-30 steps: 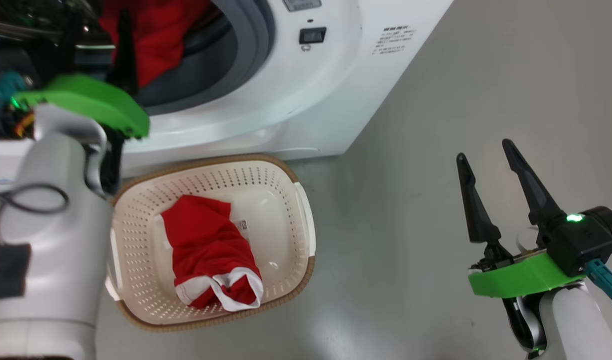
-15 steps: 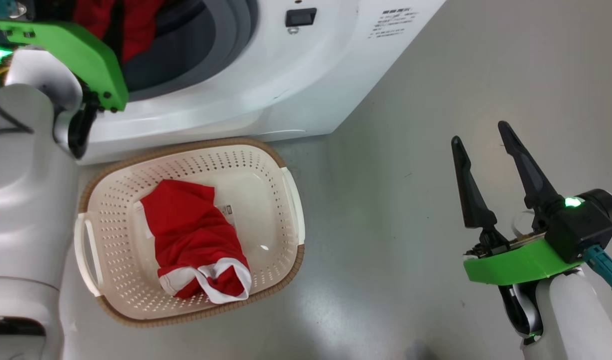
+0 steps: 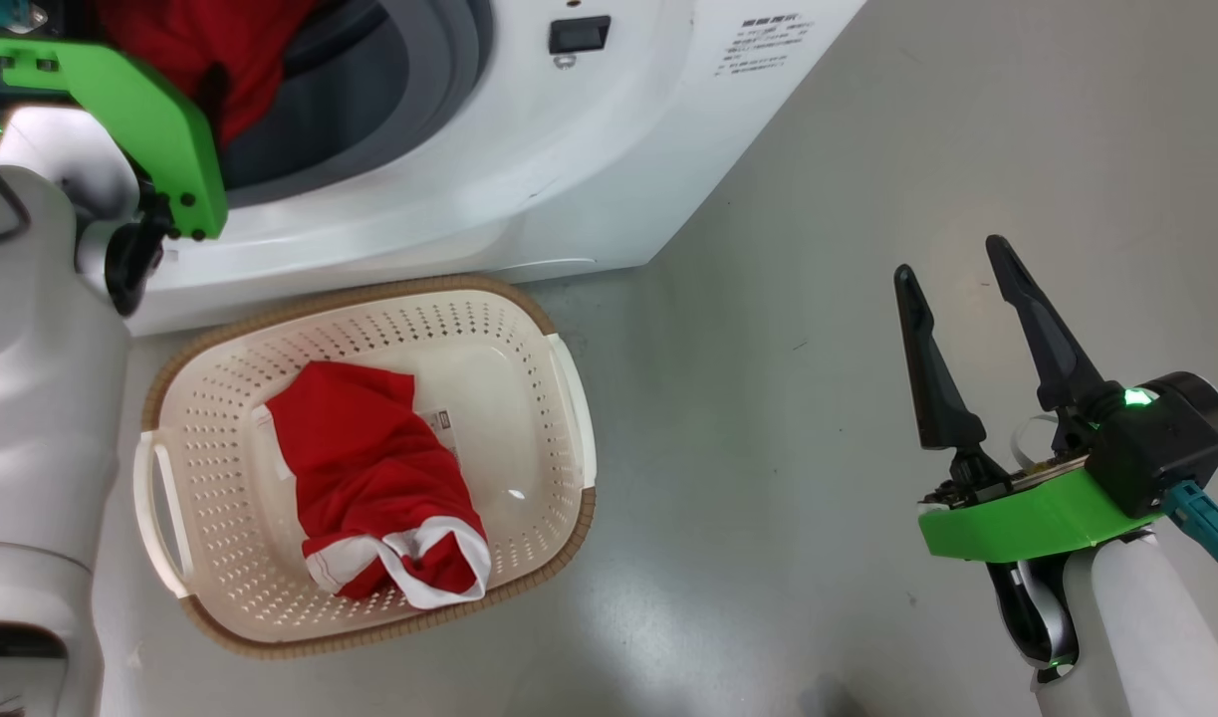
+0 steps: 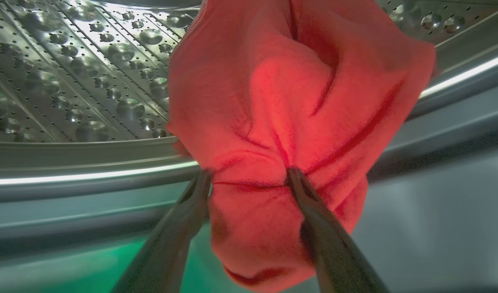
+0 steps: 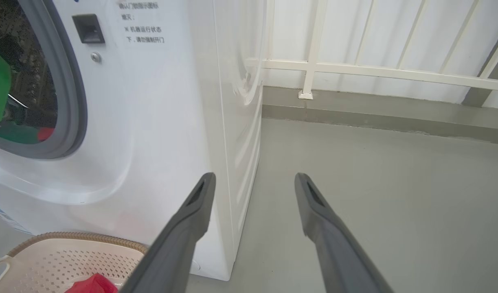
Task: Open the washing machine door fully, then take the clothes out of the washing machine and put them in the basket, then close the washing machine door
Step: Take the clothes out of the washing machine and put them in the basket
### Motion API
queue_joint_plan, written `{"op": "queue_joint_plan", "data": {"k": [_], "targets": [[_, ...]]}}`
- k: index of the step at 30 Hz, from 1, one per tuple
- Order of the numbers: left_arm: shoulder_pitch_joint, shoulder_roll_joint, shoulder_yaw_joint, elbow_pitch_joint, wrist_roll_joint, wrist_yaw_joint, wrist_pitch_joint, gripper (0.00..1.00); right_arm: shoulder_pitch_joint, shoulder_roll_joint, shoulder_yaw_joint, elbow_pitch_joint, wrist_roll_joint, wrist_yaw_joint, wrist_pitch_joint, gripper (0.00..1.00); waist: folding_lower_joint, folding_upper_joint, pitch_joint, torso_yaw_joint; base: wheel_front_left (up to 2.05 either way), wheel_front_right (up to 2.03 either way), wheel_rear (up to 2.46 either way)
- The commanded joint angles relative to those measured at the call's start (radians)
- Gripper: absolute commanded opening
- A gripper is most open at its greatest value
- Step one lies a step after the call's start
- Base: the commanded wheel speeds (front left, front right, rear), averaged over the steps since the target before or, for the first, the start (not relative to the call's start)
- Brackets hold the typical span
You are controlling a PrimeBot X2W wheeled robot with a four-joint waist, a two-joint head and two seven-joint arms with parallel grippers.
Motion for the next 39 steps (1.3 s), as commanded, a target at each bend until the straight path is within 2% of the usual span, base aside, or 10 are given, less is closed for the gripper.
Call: {"op": "queue_joint_plan", "data": {"k": [1, 2, 3, 7, 26, 33, 39], "targets": [[-0.013, 0.047, 0.011, -0.012, -0.005, 0.004, 0.008, 0.73, -0.006, -0.006, 0.022, -0.019, 0.008, 0.005, -0.006, 1.0, 0.0, 0.0, 0.0, 0.0, 0.0, 0.0, 0.0], [-0.012, 0.045, 0.01, -0.012, -0.011, 0.002, 0.015, 0.31, -0.006, -0.006, 0.021, -0.019, 0.008, 0.005, -0.006, 1.0, 0.0, 0.0, 0.0, 0.0, 0.0, 0.0, 0.0], [-0.011, 0.044, 0.009, -0.012, -0.015, 0.001, 0.019, 0.0, -0.006, -0.006, 0.021, -0.019, 0.008, 0.005, -0.006, 1.0, 0.0, 0.0, 0.0, 0.001, 0.0, 0.0, 0.0], [-0.007, 0.044, -0.001, -0.024, -0.025, -0.002, 0.018, 0.0, -0.007, -0.006, 0.02, -0.02, 0.006, 0.005, -0.006, 1.0, 0.0, 0.0, -0.002, 0.005, 0.0, 0.0, 0.0], [0.111, 0.031, -0.018, -0.14, -0.016, 0.038, -0.32, 0.0, -0.001, -0.006, 0.007, -0.005, -0.008, 0.005, -0.006, 1.0, 0.0, 0.0, -0.061, 0.051, 0.0, 0.0, 0.0], [0.202, 0.015, -0.025, -0.184, -0.018, 0.051, -0.442, 0.0, 0.024, -0.006, 0.005, 0.001, -0.015, 0.005, -0.006, 1.0, 0.0, 0.0, -0.128, 0.067, 0.0, 0.0, 0.0], [0.302, 0.008, -0.02, -0.254, -0.023, 0.064, -0.492, 0.0, 0.052, -0.006, -0.004, 0.008, -0.022, 0.005, -0.006, 1.0, 0.0, 0.0, -0.191, 0.079, 0.0, 0.0, 0.0]]}}
